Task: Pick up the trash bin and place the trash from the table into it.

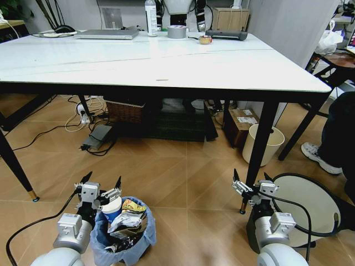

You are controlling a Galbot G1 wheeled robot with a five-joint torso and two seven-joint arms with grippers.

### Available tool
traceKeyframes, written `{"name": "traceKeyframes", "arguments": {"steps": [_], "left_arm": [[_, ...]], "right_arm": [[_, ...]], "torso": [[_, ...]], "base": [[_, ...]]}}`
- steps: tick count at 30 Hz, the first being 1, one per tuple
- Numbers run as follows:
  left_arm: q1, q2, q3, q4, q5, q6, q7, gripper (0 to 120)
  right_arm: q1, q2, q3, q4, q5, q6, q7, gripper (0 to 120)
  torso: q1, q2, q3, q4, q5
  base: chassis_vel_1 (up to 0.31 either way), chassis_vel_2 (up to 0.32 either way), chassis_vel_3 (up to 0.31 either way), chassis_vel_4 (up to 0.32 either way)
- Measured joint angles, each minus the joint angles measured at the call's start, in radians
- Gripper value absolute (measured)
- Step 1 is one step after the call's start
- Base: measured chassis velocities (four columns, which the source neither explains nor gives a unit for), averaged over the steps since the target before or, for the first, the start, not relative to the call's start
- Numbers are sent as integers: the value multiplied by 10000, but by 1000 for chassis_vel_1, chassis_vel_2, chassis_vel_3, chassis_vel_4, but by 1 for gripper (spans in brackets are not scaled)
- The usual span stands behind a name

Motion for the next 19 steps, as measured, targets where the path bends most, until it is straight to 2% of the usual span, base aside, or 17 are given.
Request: {"name": "traceKeyframes", "arguments": {"steps": [19], "left_arm": [[-28, -6, 26, -100, 278, 12, 61, 100]], "right_arm": [[-11, 19, 30, 155, -101, -91, 206, 100]], "torso": [[0, 1, 2, 0, 1]], "base": [[0, 0, 0, 0]]}}
